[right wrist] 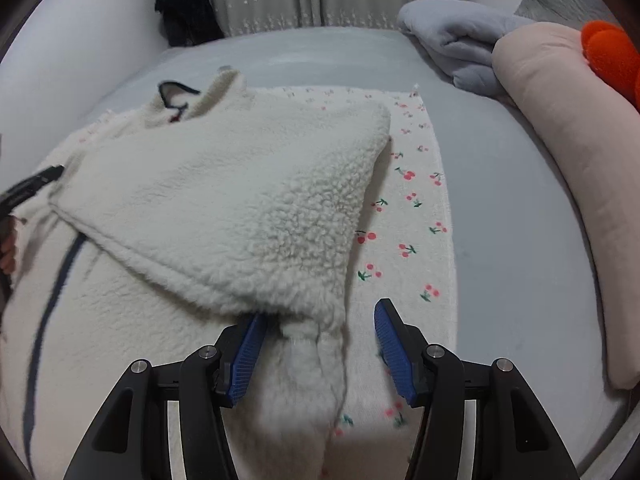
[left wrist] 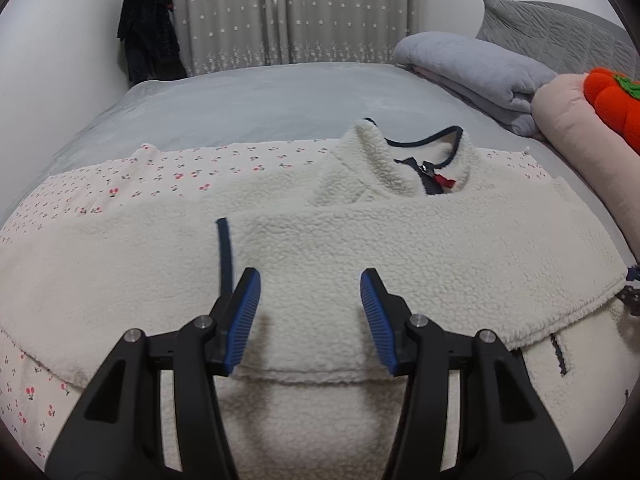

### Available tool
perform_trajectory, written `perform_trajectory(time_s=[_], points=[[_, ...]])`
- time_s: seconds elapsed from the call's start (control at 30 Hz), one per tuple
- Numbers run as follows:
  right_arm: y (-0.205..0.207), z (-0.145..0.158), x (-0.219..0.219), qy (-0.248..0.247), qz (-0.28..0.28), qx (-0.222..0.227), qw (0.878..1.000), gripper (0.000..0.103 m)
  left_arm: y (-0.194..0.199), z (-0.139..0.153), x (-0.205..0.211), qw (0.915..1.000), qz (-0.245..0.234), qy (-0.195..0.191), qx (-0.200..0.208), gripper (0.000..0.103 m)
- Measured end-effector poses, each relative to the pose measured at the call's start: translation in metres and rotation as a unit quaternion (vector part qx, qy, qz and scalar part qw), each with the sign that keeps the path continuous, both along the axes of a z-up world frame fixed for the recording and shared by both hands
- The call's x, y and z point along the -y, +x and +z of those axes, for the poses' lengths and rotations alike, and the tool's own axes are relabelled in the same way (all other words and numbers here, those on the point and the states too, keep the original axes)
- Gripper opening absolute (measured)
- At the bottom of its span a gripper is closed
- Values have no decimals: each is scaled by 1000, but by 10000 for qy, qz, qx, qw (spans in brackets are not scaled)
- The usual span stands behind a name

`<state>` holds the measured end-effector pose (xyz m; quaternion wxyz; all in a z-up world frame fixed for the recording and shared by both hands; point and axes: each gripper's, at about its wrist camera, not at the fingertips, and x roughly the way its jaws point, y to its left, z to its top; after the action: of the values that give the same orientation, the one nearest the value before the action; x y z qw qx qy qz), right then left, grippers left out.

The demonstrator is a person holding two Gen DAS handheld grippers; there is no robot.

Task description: Fold large clothes

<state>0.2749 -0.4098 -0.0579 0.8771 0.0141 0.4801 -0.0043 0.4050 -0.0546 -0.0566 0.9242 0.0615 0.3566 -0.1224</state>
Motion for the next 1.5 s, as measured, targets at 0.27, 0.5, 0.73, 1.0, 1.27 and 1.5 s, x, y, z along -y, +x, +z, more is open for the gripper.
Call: perform_trajectory(time_s=[0.27, 0.5, 0.73, 1.0, 1.27, 1.5], points=[[-3, -22, -9, -1685, -658, 209, 9833, 29, 5, -34, -1, 9974, -244, 98, -666, 55], [-31, 14, -21, -1559, -338, 251, 9869, 32, -6, -13, -20, 9982, -252, -152, -532, 55], [-36, 71, -18, 49, -325, 1066, 9938, 32, 1, -17, -30, 9969, -80, -359, -698, 56], [17, 5, -26, 539, -740, -155, 9957, 31, -11, -7, -77, 9935, 305, -744, -811, 68], [-5, 60, -40, 617, -963, -137, 9933, 70, -31, 29, -194, 9840, 1485, -808, -561, 87], [-30, 80, -64, 1046, -951, 58, 9899, 83, -35, 20, -293, 9525, 2834, -705, -861, 96]])
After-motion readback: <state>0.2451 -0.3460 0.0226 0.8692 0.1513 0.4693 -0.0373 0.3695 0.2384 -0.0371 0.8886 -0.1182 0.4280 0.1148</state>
